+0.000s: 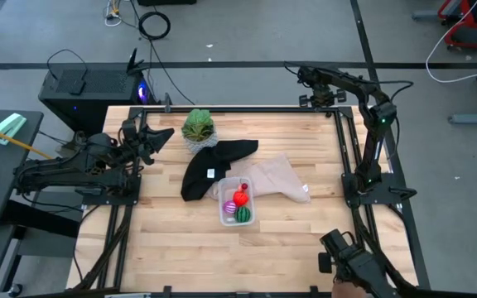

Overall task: Pick and placing Produce into tupperware
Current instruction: Put the plum into the transparent container

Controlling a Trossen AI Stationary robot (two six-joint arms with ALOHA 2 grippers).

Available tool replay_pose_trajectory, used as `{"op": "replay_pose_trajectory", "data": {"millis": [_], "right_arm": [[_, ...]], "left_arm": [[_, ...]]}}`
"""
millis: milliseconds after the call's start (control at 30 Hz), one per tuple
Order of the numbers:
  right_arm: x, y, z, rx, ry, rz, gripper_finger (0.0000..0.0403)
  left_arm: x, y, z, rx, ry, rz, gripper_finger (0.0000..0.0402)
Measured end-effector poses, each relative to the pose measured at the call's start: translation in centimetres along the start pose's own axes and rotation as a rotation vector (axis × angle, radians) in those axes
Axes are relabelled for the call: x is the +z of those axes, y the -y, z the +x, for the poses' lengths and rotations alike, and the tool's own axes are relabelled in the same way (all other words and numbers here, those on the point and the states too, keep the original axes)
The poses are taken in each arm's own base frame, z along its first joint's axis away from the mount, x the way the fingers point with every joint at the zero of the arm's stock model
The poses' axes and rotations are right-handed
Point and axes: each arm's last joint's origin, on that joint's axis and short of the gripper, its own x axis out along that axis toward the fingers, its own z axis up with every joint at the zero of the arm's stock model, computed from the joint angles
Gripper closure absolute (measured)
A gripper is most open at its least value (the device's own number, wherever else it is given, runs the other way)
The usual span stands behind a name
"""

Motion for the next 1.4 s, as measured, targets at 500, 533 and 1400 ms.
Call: {"op": "replay_pose_trajectory", "data": {"millis": [500, 533, 1400], "right_arm": [[-1.4, -0.5, 1.3, -0.073, -0.002, -0.156, 0.0267], [-1.4, -0.6, 1.3, -0.078, 0.004, -0.160, 0.0263], [-1.3, -1.8, 3.5, -0.121, -0.006, -0.050, 0.0247]], "left_arm": [[0.0, 0.0, 0.0, 0.001, -0.002, 0.001, 0.0367], [0.0, 0.0, 0.0, 0.001, -0.002, 0.001, 0.0365], [0.0, 0.0, 0.0, 0.000, -0.001, -0.002, 0.0365]]}}
